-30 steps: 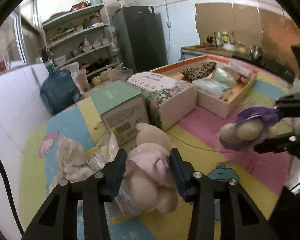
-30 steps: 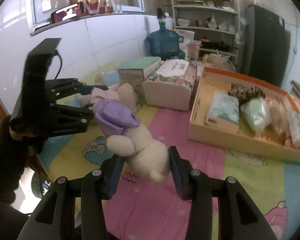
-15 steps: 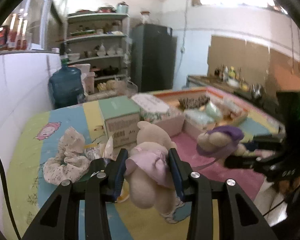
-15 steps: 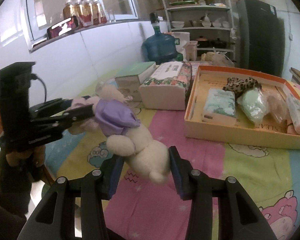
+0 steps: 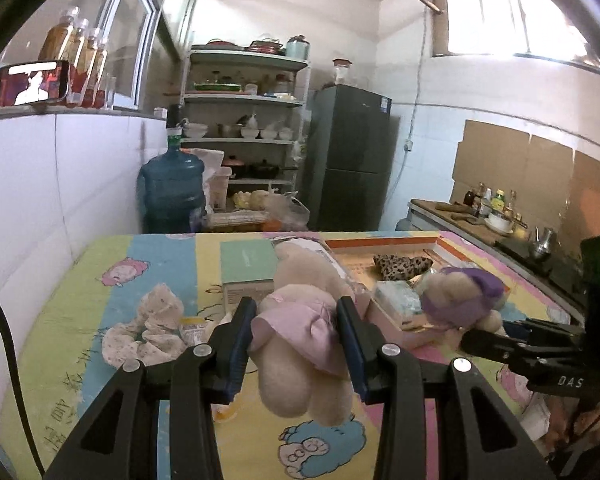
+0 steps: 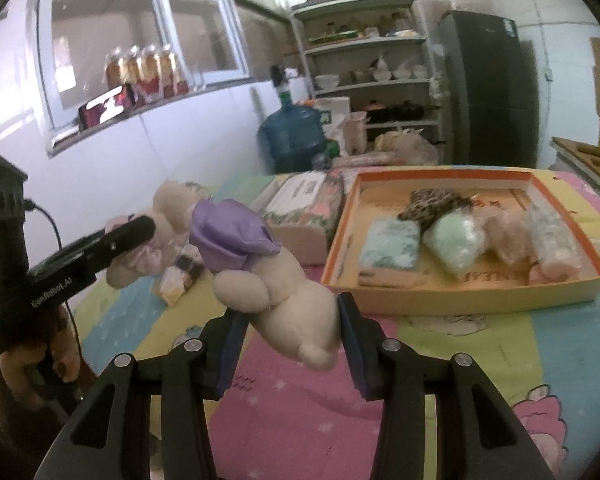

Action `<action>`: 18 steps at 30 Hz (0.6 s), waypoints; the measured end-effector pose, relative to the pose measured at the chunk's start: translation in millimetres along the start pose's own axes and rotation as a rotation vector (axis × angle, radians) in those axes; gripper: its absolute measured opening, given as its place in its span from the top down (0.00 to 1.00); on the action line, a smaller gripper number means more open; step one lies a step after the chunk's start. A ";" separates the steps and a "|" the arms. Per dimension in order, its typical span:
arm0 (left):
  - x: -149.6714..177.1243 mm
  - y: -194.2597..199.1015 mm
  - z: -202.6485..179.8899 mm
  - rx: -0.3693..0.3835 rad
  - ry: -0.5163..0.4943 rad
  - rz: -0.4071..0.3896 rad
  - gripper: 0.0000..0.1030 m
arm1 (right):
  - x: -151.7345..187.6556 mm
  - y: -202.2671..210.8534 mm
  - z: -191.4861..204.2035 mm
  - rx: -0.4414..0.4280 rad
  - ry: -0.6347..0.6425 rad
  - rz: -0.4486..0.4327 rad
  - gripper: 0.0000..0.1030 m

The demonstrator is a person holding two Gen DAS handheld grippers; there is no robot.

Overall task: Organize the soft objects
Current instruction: 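Lift both teddy bears and carry them over the box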

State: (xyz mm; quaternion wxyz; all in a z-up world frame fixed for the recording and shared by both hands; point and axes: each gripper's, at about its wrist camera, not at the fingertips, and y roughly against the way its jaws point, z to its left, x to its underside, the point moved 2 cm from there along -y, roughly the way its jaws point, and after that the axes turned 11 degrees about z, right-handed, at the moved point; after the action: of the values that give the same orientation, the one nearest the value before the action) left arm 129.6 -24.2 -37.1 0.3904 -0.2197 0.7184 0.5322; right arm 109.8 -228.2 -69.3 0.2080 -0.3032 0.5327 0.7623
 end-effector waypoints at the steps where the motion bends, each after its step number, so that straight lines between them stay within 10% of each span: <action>1: -1.4 -0.3 -1.0 -0.001 0.007 -0.001 0.59 | -0.6 2.9 -2.0 0.003 -0.005 -0.007 0.55; 18: -22.4 -5.8 -36.6 0.023 0.020 -0.033 0.59 | -9.4 43.5 -35.9 0.046 -0.075 -0.103 0.55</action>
State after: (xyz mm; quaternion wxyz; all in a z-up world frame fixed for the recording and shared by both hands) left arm 135.2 -62.6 -18.1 0.3946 -0.2324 0.7246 0.5150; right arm 97.5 -276.9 -42.0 0.2735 -0.2966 0.5255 0.7491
